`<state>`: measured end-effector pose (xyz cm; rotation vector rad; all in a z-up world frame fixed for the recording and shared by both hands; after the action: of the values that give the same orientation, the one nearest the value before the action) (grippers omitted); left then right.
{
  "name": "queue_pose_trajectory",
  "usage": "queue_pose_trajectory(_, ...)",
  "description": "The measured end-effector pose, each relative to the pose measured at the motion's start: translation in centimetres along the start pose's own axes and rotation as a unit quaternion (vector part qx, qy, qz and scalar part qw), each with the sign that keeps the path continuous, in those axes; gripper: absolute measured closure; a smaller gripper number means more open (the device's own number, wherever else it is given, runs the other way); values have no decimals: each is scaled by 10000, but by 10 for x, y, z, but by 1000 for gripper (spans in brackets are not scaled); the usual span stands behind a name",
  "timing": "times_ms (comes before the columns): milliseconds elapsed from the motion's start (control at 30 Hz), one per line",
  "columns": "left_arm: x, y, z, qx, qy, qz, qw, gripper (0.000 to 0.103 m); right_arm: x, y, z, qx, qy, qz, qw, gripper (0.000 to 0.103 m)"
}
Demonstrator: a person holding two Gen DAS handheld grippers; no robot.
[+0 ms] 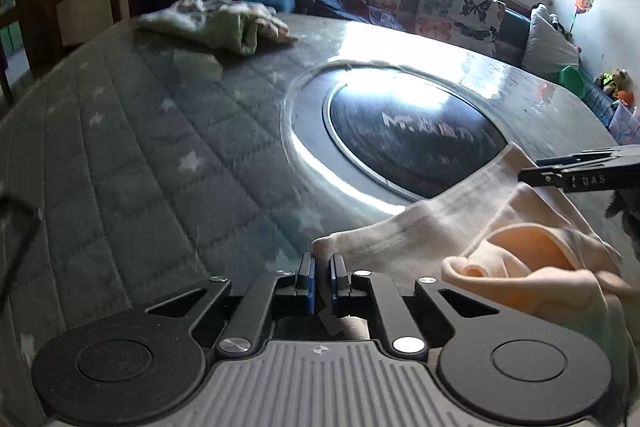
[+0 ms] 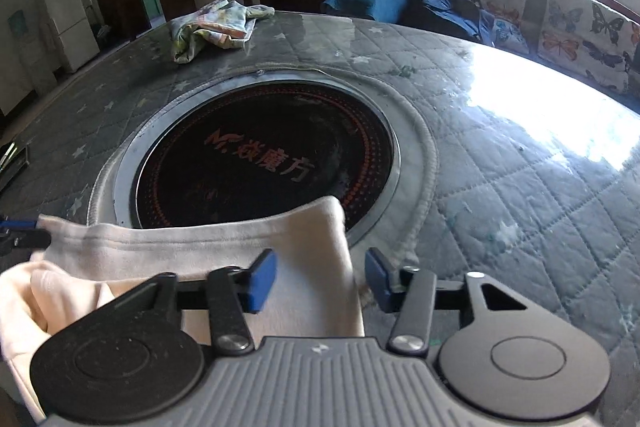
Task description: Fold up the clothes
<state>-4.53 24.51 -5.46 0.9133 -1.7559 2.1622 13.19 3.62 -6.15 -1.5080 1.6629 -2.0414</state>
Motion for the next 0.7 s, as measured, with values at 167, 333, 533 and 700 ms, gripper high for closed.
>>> queue_pose_trajectory(167, -26, -26, 0, -238, -141, 154, 9995, 95, -8, -7, 2, 29, 7, 61, 10000, 95)
queue_pose_trajectory(333, -54, -55, 4, -487, -213, 307, 9981, 95, -13, -21, 8, 175, 190, 304, 9992, 98)
queue_pose_trajectory(533, -87, -96, 9, -660, -316, 545, 9958, 95, -27, -56, 25, 314, 549, 704, 9955, 98)
queue_pose_trajectory(700, -114, -111, 15, -566, -341, 522, 9964, 92, -51, -74, 38, 383, 789, 724, 9935, 97)
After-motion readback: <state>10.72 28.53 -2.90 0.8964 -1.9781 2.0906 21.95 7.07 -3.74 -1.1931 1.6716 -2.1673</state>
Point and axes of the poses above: each gripper's, at about its wrist camera, not at the fingertips, and x roughly against the way its jaws point, z to its right, y to its underside, the point moved 5 cm from there along -x, roughly the way its jaws point, and after that the axes turned 13 degrees about z, right-handed, at the moved point
